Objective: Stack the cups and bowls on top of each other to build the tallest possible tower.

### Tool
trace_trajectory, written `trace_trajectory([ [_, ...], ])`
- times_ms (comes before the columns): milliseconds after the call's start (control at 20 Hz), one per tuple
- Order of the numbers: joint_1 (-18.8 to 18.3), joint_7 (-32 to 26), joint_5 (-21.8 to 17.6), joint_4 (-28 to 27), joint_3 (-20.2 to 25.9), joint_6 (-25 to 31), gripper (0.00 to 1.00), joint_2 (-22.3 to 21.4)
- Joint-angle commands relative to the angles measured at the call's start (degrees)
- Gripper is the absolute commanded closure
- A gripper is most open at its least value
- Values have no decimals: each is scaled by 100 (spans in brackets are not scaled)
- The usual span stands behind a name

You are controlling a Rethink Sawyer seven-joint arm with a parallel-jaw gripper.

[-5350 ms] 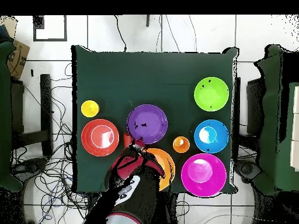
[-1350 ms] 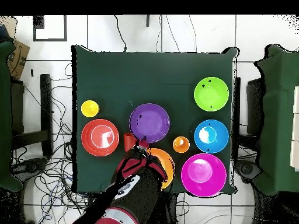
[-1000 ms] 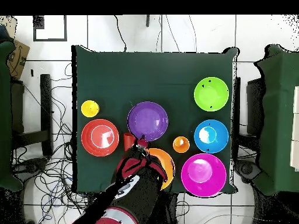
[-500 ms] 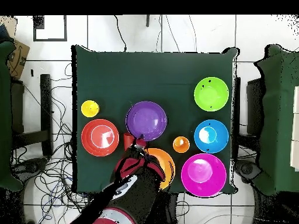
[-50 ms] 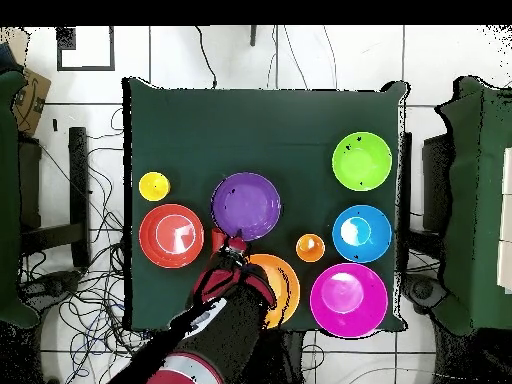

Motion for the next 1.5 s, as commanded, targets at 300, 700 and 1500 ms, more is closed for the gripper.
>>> trace_trajectory([
  [300,139,750,218,-635,74,-204,100,288],
  [700,350,780,339,-728,-171,-148,100,461],
  [1500,413,948,366,-736,-153,-168,100,531],
])
